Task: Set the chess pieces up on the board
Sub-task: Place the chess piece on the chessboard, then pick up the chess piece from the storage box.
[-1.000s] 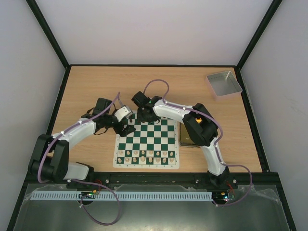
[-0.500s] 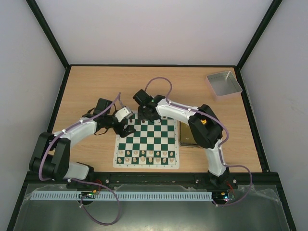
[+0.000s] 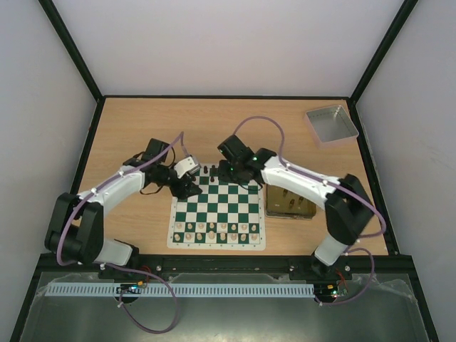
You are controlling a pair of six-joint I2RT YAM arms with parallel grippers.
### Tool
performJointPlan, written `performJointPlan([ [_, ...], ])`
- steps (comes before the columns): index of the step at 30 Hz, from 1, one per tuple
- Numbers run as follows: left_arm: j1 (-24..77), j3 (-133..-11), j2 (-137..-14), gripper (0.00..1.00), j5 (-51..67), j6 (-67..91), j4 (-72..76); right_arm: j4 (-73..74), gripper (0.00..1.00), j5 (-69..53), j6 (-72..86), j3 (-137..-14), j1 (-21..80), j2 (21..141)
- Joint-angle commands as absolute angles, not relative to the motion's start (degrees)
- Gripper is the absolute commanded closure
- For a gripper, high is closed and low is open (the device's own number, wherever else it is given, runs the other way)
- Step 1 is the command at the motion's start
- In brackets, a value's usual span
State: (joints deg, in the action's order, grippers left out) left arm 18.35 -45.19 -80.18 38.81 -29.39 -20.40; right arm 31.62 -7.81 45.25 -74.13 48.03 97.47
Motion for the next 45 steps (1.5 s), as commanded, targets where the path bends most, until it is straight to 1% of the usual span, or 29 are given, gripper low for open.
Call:
performJointPlan([
  [1,18.7,-52.0,-85.1,0.35,51.8,-38.5,-34.9,24.9,0.76,-16.3,45.9,-66.6,48.3,89.3],
  [3,18.8,-56.1,-88.4,0.41,57.4,-45.0,-43.6,21.6,0.76,-19.1,46.3,-62.8,48.3,85.4],
  [6,19.0,-62.8,-93.8,0.46,63.9,-54.9,-56.6,19.5,0.76,-22.3,46.1,-58.7,48.3,80.7],
  [7,19.1,-64.9,-95.7,0.51,65.2,-58.0,-60.1,19.5,0.76,-22.9,45.9,-58.2,48.3,79.5],
  [8,19.2,-66.9,-97.4,0.59,66.2,-60.7,-64.7,19.8,0.77,-22.8,45.7,-57.6,48.3,78.4],
  [9,19.2,-68.6,-98.7,0.7,67.2,-63.0,-67.4,20.6,0.79,-21.7,45.8,-57.1,48.3,77.3],
  [10,19.3,-70.5,-100.0,0.82,67.9,-65.6,-69.5,21.4,0.83,-20.5,45.6,-56.6,48.2,76.6],
  [11,19.5,-71.7,-101.0,0.91,68.4,-66.6,-70.9,22.3,0.88,-19.6,45.7,-56.2,48.1,75.8],
  [12,19.7,-72.5,-101.9,0.85,68.7,-67.0,-71.5,22.8,0.9,-19.2,45.8,-55.7,47.9,75.3],
  [14,20.1,-73.3,-103.0,0.37,68.9,-65.7,-70.8,23.1,0.9,-18.8,46.3,-54.5,47.4,74.3],
  [15,20.6,-73.5,-103.2,0.29,68.8,-64.9,-70.1,22.8,0.89,-18.8,46.6,-54.0,47.2,73.7],
  [16,21.0,-73.6,-103.4,0.26,68.4,-64.0,-69.2,22.7,0.9,-18.8,46.7,-53.5,47.1,73.3],
  [17,21.6,-73.5,-103.2,0.29,67.9,-62.3,-67.8,22.9,0.97,-18.0,46.8,-53.1,47.0,72.8],
  [18,22.1,-73.3,-102.9,0.36,67.4,-60.8,-66.1,22.9,0.98,-17.2,47.0,-52.8,46.9,72.3],
  [19,22.7,-73.0,-102.5,0.38,66.9,-59.4,-64.7,22.8,0.98,-16.6,47.0,-52.5,46.8,71.7],
  [20,23.2,-72.6,-102.1,0.37,66.5,-57.9,-63.2,23.2,0.97,-16.1,47.0,-52.5,46.4,71.5],
  [22,24.2,-71.8,-100.9,0.23,65.1,-54.5,-59.8,26.0,0.76,-13.0,47.1,-53.3,45.2,71.9],
  [23,24.6,-71.0,-100.0,0.2,64.3,-52.2,-57.1,28.0,0.69,-10.1,47.5,-53.9,44.1,72.2],
  [25,25.9,-69.0,-97.8,0.17,61.0,-45.4,-50.2,32.6,0.6,-4.3,48.0,-54.8,41.6,72.9],
  [29,29.2,-62.4,-92.2,0.01,49.0,-34.1,-34.3,40.5,0.6,3.9,48.2,-55.9,34.9,74.5],
  [31,30.5,-60.4,-91.2,0.01,46.0,-31.6,-30.3,43.0,0.6,5.9,47.8,-55.7,31.7,75.3],
  [34,31.2,-60.9,-92.8,0.01,44.5,-31.0,-30.4,45.0,0.61,6.1,45.6,-55.5,25.9,76.5],
  [38,31.2,-60.9,-93.8,0.01,41.5,-29.9,-29.1,43.4,0.61,3.3,43.6,-54.2,18.8,77.9],
  [41,31.1,-60.1,-93.4,0.01,39.1,-29.1,-27.7,40.7,0.61,0.4,42.8,-52.3,15.7,80.3],
  [45,31.1,-59.3,-93.3,0.01,38.6,-29.2,-27.1,36.3,0.63,-3.1,42.9,-49.0,14.3,83.2],
])
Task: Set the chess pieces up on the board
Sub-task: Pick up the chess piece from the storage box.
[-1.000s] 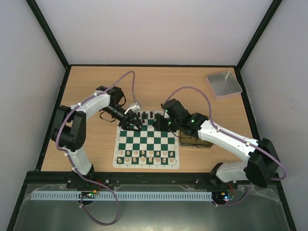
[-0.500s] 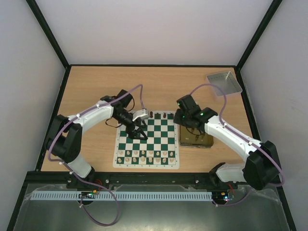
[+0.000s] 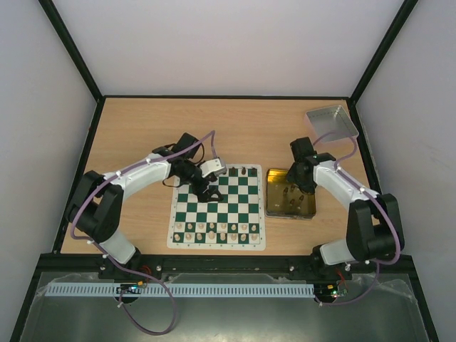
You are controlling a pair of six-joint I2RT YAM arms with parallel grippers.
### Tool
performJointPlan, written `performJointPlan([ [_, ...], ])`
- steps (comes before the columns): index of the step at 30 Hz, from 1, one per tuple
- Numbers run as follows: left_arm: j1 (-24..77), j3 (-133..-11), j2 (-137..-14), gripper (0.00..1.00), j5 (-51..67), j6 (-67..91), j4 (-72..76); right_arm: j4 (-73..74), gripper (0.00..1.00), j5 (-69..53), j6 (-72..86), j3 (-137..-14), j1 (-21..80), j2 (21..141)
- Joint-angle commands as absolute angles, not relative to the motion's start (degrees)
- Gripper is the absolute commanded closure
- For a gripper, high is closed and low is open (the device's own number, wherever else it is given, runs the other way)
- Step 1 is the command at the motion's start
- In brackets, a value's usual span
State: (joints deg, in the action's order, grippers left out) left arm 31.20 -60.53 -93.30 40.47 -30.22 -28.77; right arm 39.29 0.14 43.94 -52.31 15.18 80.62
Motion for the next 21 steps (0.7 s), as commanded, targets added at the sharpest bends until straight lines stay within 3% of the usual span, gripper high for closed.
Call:
performJointPlan([
  [1,31.1,-59.1,-93.3,0.01,38.8,-29.2,-27.1,35.6,0.63,-3.6,42.9,-48.5,14.3,83.9],
  [21,31.1,-59.3,-93.5,0.01,40.5,-29.6,-28.0,30.5,0.72,-3.5,43.5,-49.2,12.8,89.7],
])
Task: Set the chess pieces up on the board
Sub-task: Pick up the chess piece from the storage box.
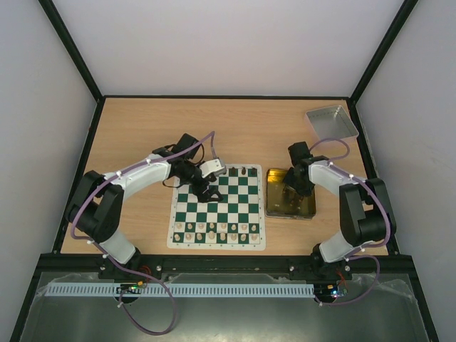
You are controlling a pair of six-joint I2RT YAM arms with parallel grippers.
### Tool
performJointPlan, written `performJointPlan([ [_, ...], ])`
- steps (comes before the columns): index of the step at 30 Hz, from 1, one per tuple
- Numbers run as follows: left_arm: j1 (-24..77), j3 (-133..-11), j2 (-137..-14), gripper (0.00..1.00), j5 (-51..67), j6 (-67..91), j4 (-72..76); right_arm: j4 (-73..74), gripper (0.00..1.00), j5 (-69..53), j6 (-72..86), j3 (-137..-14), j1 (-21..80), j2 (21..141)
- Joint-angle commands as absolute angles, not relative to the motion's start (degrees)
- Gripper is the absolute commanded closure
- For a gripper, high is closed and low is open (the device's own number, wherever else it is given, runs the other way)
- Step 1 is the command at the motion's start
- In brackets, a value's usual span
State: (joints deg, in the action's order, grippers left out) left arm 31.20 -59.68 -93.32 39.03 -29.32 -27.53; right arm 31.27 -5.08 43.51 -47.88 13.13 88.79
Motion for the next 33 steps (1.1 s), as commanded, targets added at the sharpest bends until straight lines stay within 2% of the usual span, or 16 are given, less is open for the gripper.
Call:
performJointPlan([
  [1,31.0,-59.3,-93.5,0.01,40.7,-29.7,-28.0,30.5,0.72,-3.3,43.7,-49.4,12.8,89.8],
  [10,31.0,-59.5,-93.3,0.01,41.0,-30.0,-28.5,31.3,0.83,-1.1,44.0,-50.2,12.2,88.8],
  [15,31.1,-59.2,-93.2,0.01,39.8,-29.9,-28.2,31.7,0.94,-0.6,44.0,-50.5,12.1,87.9],
  [19,31.1,-58.4,-92.4,0.08,37.3,-29.2,-26.5,32.3,0.97,1.4,43.6,-50.3,12.0,84.7],
  [25,31.1,-57.0,-90.8,0.24,36.4,-27.4,-23.0,34.4,0.98,2.5,43.0,-49.6,12.8,79.8],
  [27,31.1,-57.1,-90.8,0.34,38.7,-27.3,-22.9,35.0,0.98,2.6,42.9,-50.0,13.9,78.1],
  [30,31.1,-57.4,-90.8,0.41,41.0,-27.3,-23.1,36.0,0.98,3.6,43.3,-51.8,17.6,75.9],
  [33,30.7,-57.2,-89.9,0.53,40.5,-27.0,-22.6,36.7,0.98,2.7,44.4,-54.9,23.0,76.1],
])
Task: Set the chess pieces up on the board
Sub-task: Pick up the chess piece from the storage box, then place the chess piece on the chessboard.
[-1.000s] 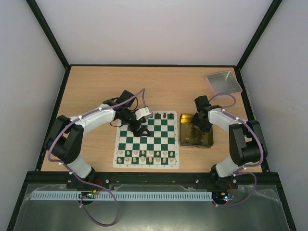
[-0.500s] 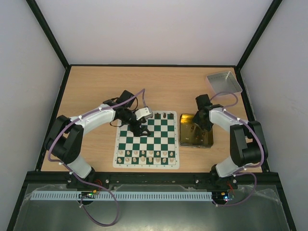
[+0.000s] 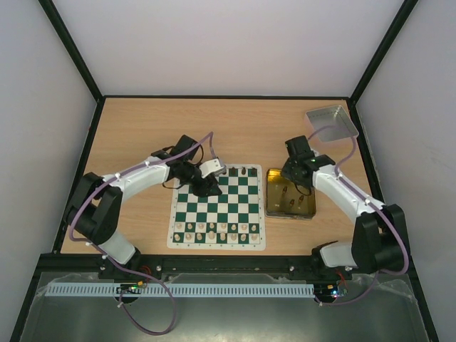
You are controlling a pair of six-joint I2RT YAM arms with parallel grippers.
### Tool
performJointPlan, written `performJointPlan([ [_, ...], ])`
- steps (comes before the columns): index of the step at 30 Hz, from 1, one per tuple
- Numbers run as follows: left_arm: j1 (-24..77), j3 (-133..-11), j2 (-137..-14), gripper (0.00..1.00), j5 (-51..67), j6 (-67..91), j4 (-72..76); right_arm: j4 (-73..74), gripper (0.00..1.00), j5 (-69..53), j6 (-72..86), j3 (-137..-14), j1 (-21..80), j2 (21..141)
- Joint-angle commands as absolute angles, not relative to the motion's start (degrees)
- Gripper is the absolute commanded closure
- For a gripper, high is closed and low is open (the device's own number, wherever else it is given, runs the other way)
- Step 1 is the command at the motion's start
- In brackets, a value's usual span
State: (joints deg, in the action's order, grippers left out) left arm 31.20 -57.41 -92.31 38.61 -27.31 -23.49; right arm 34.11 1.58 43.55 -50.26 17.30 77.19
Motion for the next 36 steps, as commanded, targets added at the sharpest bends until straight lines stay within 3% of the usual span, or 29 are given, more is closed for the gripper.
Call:
performJointPlan([
  [1,30.3,-57.0,-89.5,0.54,40.6,-27.0,-22.5,36.5,0.98,2.3,44.9,-55.7,24.6,76.5],
  [9,23.9,-56.4,-87.8,0.68,43.3,-28.7,-24.4,32.8,0.98,1.1,46.5,-60.0,37.2,85.2],
  [13,18.8,-54.9,-86.6,0.69,51.8,-33.2,-27.9,30.6,0.98,-2.0,47.1,-62.7,41.0,91.4],
  [18,15.3,-52.3,-85.4,0.79,59.5,-39.5,-32.0,30.4,0.98,-2.0,46.5,-68.2,44.3,97.2],
  [28,15.0,-47.2,-82.2,0.97,56.2,-34.2,-22.4,29.2,0.98,-4.9,46.5,-73.8,45.4,105.0],
  [36,15.1,-44.1,-79.9,0.98,52.9,-29.4,-15.8,29.1,0.98,-5.7,46.4,-74.8,45.7,107.7],
])
